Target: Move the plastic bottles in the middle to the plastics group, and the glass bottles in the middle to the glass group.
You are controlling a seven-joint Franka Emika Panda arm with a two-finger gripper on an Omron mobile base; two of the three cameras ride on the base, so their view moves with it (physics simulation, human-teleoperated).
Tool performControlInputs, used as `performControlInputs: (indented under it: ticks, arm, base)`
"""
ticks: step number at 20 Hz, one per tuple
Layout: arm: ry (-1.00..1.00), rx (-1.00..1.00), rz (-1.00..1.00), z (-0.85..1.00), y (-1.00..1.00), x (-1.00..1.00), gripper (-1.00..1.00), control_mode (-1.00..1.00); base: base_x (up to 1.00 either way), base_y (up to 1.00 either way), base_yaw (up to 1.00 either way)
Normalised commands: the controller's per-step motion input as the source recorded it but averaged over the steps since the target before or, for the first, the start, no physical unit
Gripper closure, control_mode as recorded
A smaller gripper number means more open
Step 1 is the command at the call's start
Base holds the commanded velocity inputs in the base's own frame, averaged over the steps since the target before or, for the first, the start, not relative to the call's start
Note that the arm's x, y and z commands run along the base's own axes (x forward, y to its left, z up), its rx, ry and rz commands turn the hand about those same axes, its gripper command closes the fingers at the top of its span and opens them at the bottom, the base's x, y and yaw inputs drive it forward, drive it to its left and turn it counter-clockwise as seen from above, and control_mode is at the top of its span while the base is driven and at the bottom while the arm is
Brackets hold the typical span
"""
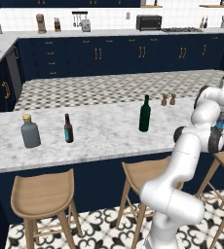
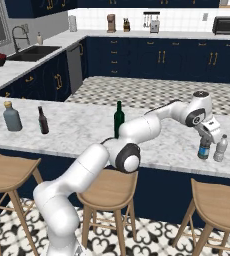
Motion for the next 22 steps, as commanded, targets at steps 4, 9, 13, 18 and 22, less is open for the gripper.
performControlInputs:
  ticks: [4,9,13,18,22]
  arm:
    - [0.0,0.0,0.0,0.0,-0.01,0.0,-1.0,-1.0]
    - [0.0,0.0,0.0,0.01,0.0,0.0,-1.0,-1.0]
    - [0.0,0.0,0.0,0.21,0.16,-0.44,-1.0,-1.0]
    - [-0.02,0.0,0.01,0.41,0.6,-0.62,-1.0,-1.0]
    - [0.0,0.0,0.02,0.23,0.73,-0.73,-1.0,-1.0]
  base:
    - [0.0,0.0,0.0]
    - [0.0,0.0,0.0]
    - [0.0,0.0,0.0]
    - [0.0,0.0,0.0]
    - [0.0,0.0,0.0]
